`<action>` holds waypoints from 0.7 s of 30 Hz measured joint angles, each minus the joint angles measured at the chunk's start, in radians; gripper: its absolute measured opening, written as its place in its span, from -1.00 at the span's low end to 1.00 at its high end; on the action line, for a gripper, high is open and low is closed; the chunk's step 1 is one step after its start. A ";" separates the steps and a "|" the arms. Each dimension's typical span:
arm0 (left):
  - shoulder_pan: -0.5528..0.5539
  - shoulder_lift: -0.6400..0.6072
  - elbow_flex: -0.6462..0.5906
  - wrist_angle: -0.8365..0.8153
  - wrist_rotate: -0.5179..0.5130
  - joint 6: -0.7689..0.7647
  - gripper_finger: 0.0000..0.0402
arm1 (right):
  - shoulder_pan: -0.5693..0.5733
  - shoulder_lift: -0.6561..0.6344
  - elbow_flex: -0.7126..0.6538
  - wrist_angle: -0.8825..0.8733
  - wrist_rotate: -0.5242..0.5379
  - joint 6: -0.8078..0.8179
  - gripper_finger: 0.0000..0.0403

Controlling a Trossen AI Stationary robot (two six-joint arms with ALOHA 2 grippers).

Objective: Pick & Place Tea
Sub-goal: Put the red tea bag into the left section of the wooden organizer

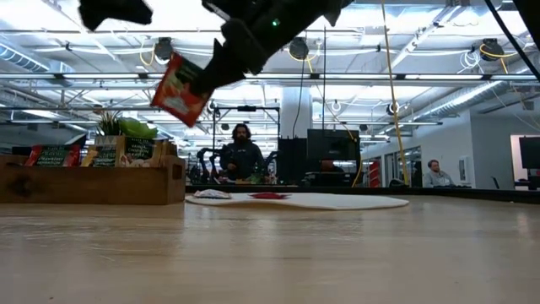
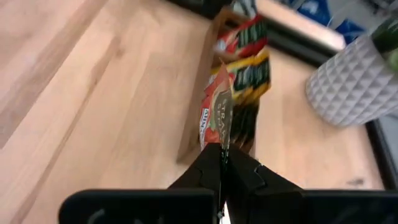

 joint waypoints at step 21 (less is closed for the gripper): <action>0.501 0.377 0.352 -0.303 0.692 0.502 0.28 | 0.012 0.008 0.000 -0.031 -0.029 0.099 -1.00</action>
